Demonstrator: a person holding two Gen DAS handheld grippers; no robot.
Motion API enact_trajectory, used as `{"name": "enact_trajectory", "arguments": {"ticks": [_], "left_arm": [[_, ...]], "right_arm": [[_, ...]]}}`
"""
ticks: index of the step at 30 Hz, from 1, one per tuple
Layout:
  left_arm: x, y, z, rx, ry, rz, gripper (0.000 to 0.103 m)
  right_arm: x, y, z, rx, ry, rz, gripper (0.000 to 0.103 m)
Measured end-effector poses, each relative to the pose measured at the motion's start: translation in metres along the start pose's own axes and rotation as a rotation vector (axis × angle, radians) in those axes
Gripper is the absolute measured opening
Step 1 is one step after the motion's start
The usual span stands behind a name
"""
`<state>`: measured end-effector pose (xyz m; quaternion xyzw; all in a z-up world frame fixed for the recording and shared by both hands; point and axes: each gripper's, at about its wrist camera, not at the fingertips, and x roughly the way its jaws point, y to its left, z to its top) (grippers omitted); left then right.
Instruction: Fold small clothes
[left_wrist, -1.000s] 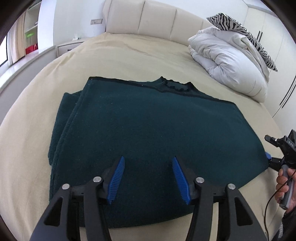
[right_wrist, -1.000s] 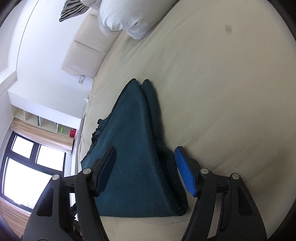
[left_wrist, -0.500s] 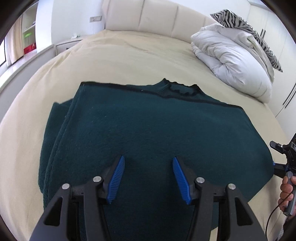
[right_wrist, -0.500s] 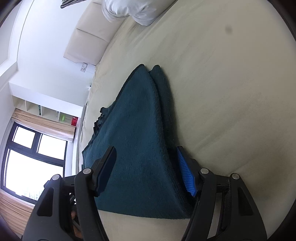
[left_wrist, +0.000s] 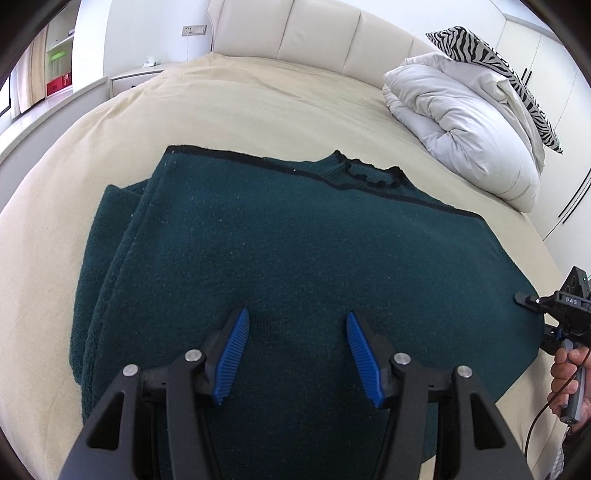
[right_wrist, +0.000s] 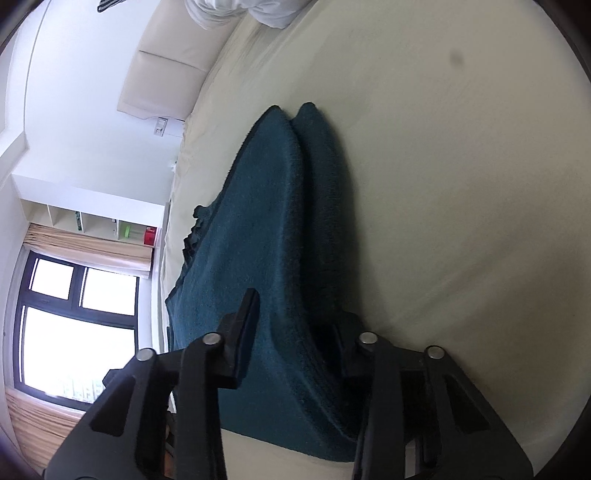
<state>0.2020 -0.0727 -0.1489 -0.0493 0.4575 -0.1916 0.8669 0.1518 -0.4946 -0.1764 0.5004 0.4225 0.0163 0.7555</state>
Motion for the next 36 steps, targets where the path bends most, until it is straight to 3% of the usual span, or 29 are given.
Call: {"name": "enact_trajectory", "arguments": {"ticks": [3,9,14,18,21,24,27,29,33,36], "left_arm": [[0.001,0.003,0.0,-0.009,0.005,-0.015,0.059],[0.001,0.009,0.001,-0.029,0.006,-0.045,0.058],[-0.001,0.02,0.001,-0.077,0.009,-0.108,0.057],[-0.006,0.042,0.003,-0.191,0.002,-0.211,0.052],[-0.01,0.065,0.005,-0.328,-0.007,-0.334,0.051],[-0.015,0.081,0.005,-0.427,-0.018,-0.428,0.053],[-0.013,0.086,0.006,-0.472,-0.009,-0.494,0.06],[-0.01,0.083,0.008,-0.487,0.005,-0.513,0.064],[0.001,0.071,0.018,-0.497,0.045,-0.54,0.073],[0.01,0.06,0.033,-0.478,0.096,-0.543,0.074]], "right_arm": [[0.002,-0.001,-0.001,0.002,-0.012,-0.027,0.019],[0.007,0.024,-0.005,-0.061,-0.062,-0.169,0.016],[0.015,0.084,-0.014,-0.188,-0.125,-0.318,0.016],[0.044,0.191,-0.049,-0.506,-0.147,-0.429,0.016],[0.093,0.28,-0.122,-0.874,-0.044,-0.397,0.016],[0.145,0.305,-0.174,-1.099,0.063,-0.44,0.016],[0.182,0.292,-0.185,-1.076,0.166,-0.445,0.016],[0.189,0.285,-0.185,-1.064,0.174,-0.448,0.02],[0.185,0.282,-0.179,-1.026,0.172,-0.405,0.021],[0.17,0.272,-0.179,-1.022,0.184,-0.36,0.03]]}}
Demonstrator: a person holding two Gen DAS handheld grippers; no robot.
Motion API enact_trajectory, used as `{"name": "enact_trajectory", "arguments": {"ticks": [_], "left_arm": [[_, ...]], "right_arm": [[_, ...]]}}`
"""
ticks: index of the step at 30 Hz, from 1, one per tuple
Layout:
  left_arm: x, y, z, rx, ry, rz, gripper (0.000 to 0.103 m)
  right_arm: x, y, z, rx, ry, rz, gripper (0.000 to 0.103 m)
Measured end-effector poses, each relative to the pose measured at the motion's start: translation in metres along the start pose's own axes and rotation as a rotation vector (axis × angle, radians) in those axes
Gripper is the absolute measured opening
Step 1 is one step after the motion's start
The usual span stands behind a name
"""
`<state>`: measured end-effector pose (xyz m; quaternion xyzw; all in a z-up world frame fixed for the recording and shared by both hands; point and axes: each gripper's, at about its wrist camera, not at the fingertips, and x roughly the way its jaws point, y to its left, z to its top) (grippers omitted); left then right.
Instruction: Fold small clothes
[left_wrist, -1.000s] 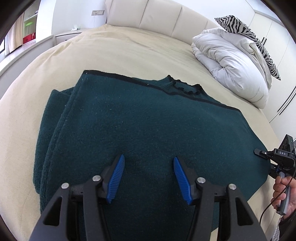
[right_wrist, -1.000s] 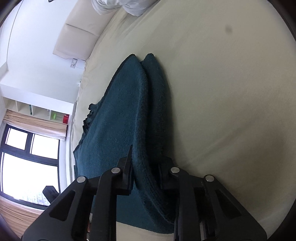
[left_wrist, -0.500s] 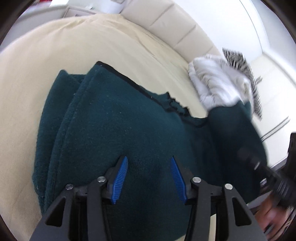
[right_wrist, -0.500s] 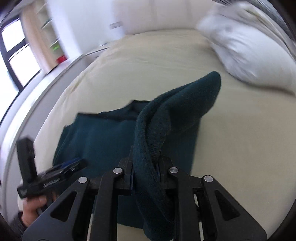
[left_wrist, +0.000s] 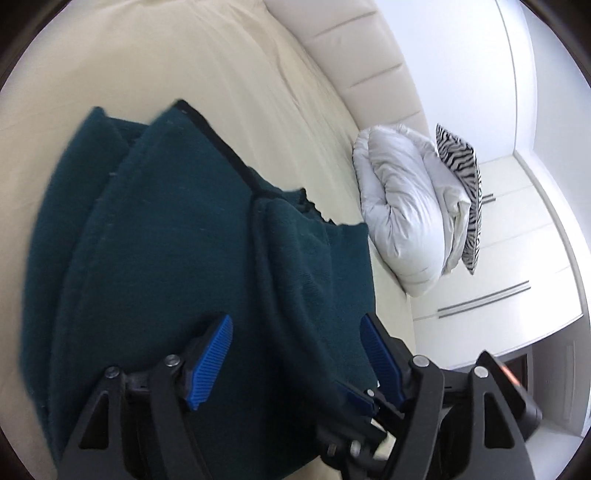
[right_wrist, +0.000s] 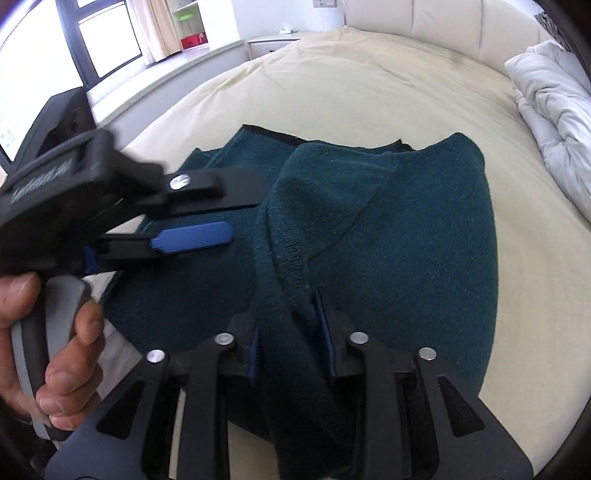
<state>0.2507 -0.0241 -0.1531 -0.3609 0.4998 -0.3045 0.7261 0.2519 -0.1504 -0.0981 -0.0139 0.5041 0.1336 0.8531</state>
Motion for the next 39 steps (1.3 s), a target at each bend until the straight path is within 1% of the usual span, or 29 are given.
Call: {"name": "enact_trajectory", "arguments": {"ticks": [2,4,6,9,11,13,14,15,18,19,21,23,24,26,28,31,32,33,37,39], "left_arm": [[0.012,-0.008,0.004,0.017,0.03,0.03,0.074],[0.019,-0.013,0.005,0.033,0.043,0.056,0.073],[0.023,-0.015,0.005,0.033,0.044,0.086,0.073],[0.026,-0.022,0.005,0.05,0.052,0.135,0.07],[0.027,-0.026,0.005,0.074,0.058,0.176,0.066],[0.029,-0.029,0.005,0.082,0.061,0.213,0.06],[0.03,-0.03,0.007,0.085,0.06,0.235,0.051],[0.031,-0.032,0.008,0.093,0.059,0.266,0.039],[0.033,-0.037,0.008,0.126,0.063,0.302,0.021],[0.033,-0.04,0.007,0.143,0.062,0.311,0.019],[0.031,-0.045,0.007,0.165,0.056,0.309,0.015],[0.025,-0.048,0.005,0.193,0.045,0.306,0.015],[0.021,-0.051,0.004,0.213,0.04,0.302,0.014],[0.014,-0.054,0.004,0.233,0.039,0.287,0.014],[0.002,-0.052,0.008,0.225,0.038,0.262,0.014],[-0.017,-0.043,0.019,0.208,0.038,0.239,0.014],[-0.02,-0.04,0.022,0.2,0.037,0.235,0.014],[-0.029,-0.034,0.027,0.186,0.033,0.23,0.014],[-0.053,-0.015,0.038,0.136,0.02,0.21,0.014],[-0.065,-0.005,0.043,0.12,0.018,0.211,0.013]], "right_arm": [[-0.006,0.004,-0.011,-0.006,-0.013,0.036,0.05],[-0.016,0.006,-0.023,-0.031,-0.033,0.071,0.052],[-0.028,0.002,-0.036,-0.039,-0.043,0.07,0.052],[-0.049,-0.013,-0.056,0.014,-0.07,0.13,0.052],[-0.068,-0.029,-0.072,0.057,-0.117,0.175,0.052],[-0.087,-0.048,-0.087,0.103,-0.159,0.217,0.052],[-0.096,-0.057,-0.095,0.127,-0.185,0.239,0.052],[-0.101,-0.065,-0.101,0.145,-0.204,0.247,0.052],[-0.113,-0.086,-0.119,0.218,-0.238,0.237,0.052],[-0.115,-0.094,-0.123,0.251,-0.243,0.237,0.052],[-0.114,-0.104,-0.132,0.299,-0.247,0.231,0.052],[-0.116,-0.117,-0.135,0.325,-0.263,0.221,0.052],[-0.104,-0.111,-0.13,0.336,-0.271,0.211,0.052],[-0.105,-0.12,-0.133,0.371,-0.292,0.211,0.052],[-0.099,-0.128,-0.135,0.398,-0.299,0.206,0.052],[-0.084,-0.128,-0.131,0.403,-0.292,0.199,0.052],[-0.08,-0.128,-0.129,0.396,-0.287,0.2,0.052],[-0.085,-0.134,-0.137,0.389,-0.283,0.201,0.052],[-0.059,-0.127,-0.124,0.348,-0.239,0.18,0.052],[-0.051,-0.122,-0.118,0.326,-0.219,0.178,0.052]]}}
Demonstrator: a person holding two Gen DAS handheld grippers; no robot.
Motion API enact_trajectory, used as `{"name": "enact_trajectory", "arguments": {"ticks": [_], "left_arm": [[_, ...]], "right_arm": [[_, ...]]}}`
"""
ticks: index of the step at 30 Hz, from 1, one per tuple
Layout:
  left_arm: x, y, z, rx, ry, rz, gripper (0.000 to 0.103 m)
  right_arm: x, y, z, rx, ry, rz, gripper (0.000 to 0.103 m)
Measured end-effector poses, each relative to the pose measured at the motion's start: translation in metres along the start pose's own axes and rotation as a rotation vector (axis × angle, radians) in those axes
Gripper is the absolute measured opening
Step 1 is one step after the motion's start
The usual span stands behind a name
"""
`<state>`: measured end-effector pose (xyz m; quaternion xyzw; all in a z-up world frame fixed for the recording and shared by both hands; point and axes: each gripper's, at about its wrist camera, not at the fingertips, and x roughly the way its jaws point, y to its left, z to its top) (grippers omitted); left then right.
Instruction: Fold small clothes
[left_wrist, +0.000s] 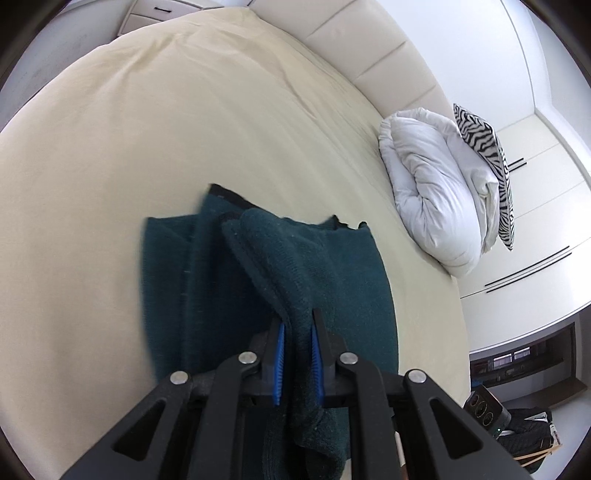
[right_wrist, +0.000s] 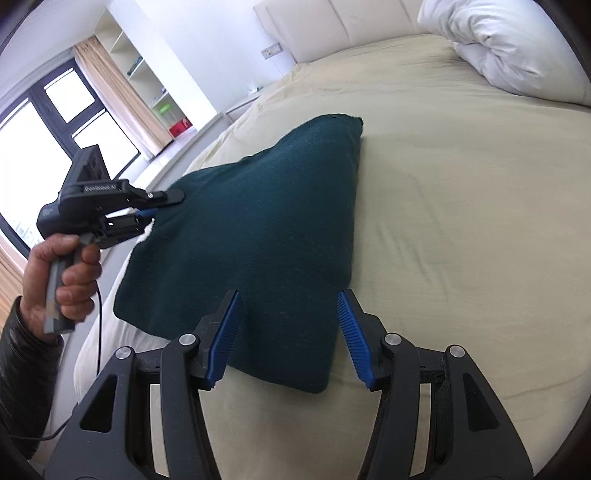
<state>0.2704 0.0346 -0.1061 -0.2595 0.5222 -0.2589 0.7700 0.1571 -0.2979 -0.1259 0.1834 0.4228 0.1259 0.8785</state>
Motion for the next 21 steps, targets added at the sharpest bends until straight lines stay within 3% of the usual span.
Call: {"name": "enact_trajectory", "arguments": {"ticks": [9,21], "left_arm": [[-0.024,0.044,0.009,-0.054,-0.012,0.013,0.011],[-0.003,0.087,0.001,-0.136,0.004,0.015,0.012]], "right_arm": [[0.021,0.026,0.011,-0.081,0.026,0.028,0.052],[0.023,0.04,0.027,-0.119,0.041,0.015,0.054]]}}
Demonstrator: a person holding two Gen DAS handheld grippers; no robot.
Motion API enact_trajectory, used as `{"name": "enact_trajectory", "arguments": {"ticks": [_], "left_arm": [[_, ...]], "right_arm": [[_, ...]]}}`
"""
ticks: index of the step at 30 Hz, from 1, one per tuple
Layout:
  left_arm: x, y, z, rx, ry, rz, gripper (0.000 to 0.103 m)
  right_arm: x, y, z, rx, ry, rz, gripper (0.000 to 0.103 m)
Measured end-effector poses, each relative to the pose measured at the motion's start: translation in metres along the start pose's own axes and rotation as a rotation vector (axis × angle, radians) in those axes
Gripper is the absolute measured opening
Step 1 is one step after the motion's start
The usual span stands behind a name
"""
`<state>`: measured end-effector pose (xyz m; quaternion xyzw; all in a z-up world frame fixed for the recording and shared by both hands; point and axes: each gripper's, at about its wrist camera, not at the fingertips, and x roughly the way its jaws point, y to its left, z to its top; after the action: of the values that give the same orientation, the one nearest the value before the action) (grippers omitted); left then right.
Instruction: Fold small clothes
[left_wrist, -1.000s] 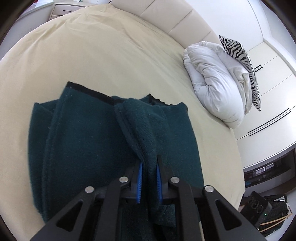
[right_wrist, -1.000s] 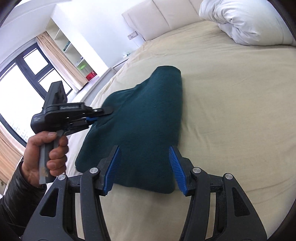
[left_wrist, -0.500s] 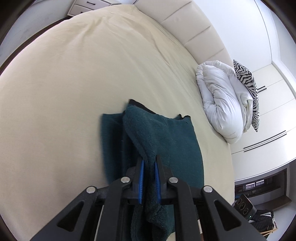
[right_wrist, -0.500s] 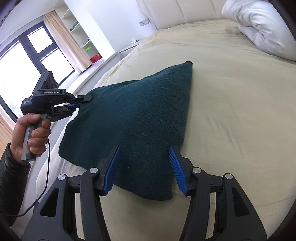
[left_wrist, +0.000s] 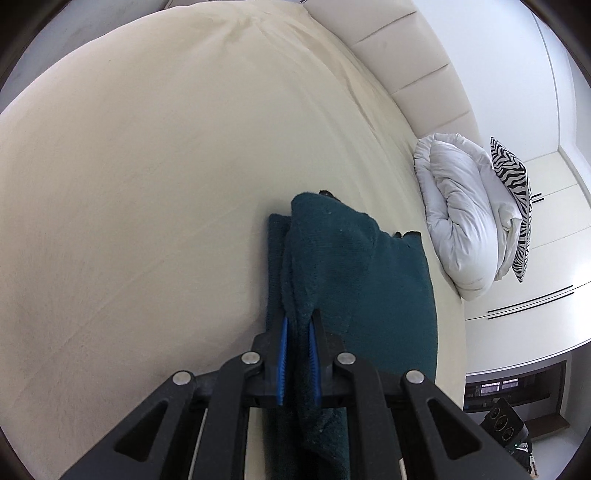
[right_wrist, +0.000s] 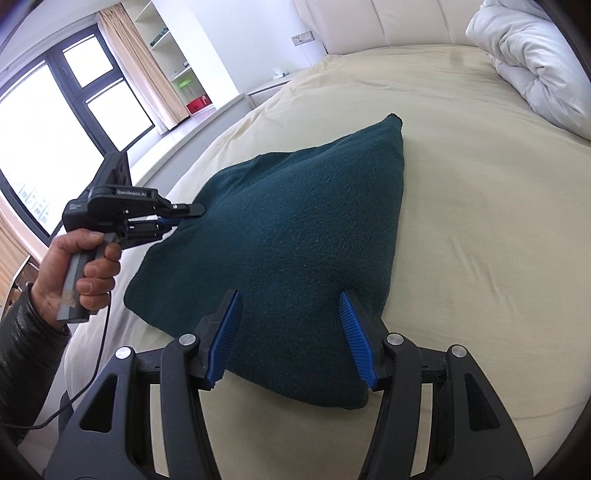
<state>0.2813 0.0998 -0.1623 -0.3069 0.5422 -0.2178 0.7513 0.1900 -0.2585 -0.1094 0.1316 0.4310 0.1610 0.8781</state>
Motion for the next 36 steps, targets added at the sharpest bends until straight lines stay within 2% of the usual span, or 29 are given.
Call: {"name": "enact_trajectory", "arguments": {"ticks": [5,7,9,11,14,15,17,19,22,24,26,29,36], "left_arm": [[0.002,-0.008,-0.004,0.009,-0.033,0.037,0.015],[-0.008,-0.016,-0.008,0.02,-0.077,0.095,0.019],[-0.023,-0.031,-0.014,0.069,-0.14,0.165,0.02],[-0.035,-0.051,-0.024,0.13,-0.188,0.2,0.02],[-0.037,-0.091,-0.049,0.299,-0.234,0.264,0.021],[-0.033,-0.098,-0.056,0.34,-0.233,0.282,0.025],[-0.013,-0.108,-0.071,0.432,-0.199,0.35,0.027],[0.004,-0.099,-0.076,0.448,-0.173,0.414,0.027],[0.015,-0.085,-0.078,0.458,-0.18,0.449,0.027],[0.017,-0.086,-0.079,0.475,-0.181,0.464,0.029],[0.019,-0.086,-0.081,0.5,-0.175,0.482,0.03],[0.019,-0.083,-0.082,0.504,-0.174,0.482,0.03],[0.017,-0.084,-0.084,0.512,-0.167,0.491,0.03]], "right_arm": [[0.02,0.005,-0.005,0.009,0.025,0.0,0.054],[0.023,0.005,-0.006,0.002,0.032,-0.009,0.054],[0.017,0.001,-0.004,0.032,0.025,0.011,0.054],[0.009,-0.002,-0.002,0.053,0.016,0.027,0.054],[-0.008,-0.01,0.009,0.108,-0.023,0.091,0.054],[-0.013,-0.013,0.015,0.142,-0.038,0.128,0.054],[-0.016,-0.018,0.025,0.199,-0.045,0.225,0.054],[-0.011,-0.02,0.033,0.242,-0.026,0.339,0.054],[0.021,-0.02,0.032,0.3,0.107,0.489,0.054],[0.043,-0.025,0.024,0.318,0.165,0.46,0.054],[0.065,-0.039,0.01,0.39,0.22,0.479,0.052],[0.067,-0.054,-0.001,0.454,0.191,0.547,0.051],[0.053,-0.052,-0.025,0.387,0.265,0.532,0.051]]}}
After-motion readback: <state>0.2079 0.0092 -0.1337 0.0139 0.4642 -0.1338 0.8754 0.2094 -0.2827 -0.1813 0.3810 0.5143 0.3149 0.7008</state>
